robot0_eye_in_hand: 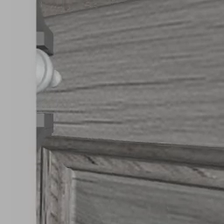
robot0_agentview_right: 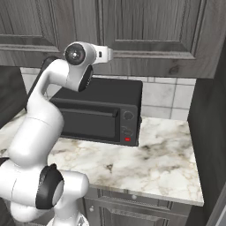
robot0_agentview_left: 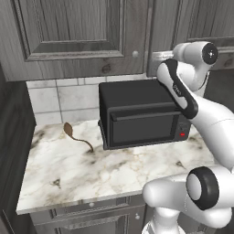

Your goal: Pick the sponge and dish brush from the cabinet and place them on the counter.

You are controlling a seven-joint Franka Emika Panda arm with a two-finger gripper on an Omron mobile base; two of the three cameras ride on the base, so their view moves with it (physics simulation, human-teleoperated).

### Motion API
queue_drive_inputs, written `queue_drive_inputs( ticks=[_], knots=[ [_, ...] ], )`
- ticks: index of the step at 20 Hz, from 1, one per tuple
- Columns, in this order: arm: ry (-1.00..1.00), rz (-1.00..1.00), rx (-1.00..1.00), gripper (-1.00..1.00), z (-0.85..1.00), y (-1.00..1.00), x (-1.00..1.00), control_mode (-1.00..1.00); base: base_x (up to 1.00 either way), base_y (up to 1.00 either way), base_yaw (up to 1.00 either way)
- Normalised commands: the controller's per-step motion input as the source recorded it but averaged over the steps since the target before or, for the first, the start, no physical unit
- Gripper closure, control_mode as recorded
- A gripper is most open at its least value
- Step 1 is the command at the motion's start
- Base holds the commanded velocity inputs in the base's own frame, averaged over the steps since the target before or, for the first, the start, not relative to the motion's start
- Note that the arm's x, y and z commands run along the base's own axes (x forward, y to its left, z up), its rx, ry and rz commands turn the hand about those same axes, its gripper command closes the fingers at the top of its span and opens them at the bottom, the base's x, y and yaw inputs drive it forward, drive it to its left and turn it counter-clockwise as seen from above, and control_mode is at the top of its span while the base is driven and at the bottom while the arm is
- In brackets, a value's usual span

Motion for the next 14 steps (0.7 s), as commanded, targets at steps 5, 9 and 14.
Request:
queue_drive_inputs(
  ticks=[5,9,14],
  knots=[
    [0.00,0.00,0.00,1.00,0.00,-0.75,-0.42,-1.00,0.00,0.00,0.00],
    [0.00,0.00,0.00,1.00,0.00,-0.80,-0.45,-1.00,0.00,0.00,0.00],
    [0.00,0.00,0.01,1.00,0.00,-0.86,-0.48,-1.00,0.00,0.00,0.00]
  ],
)
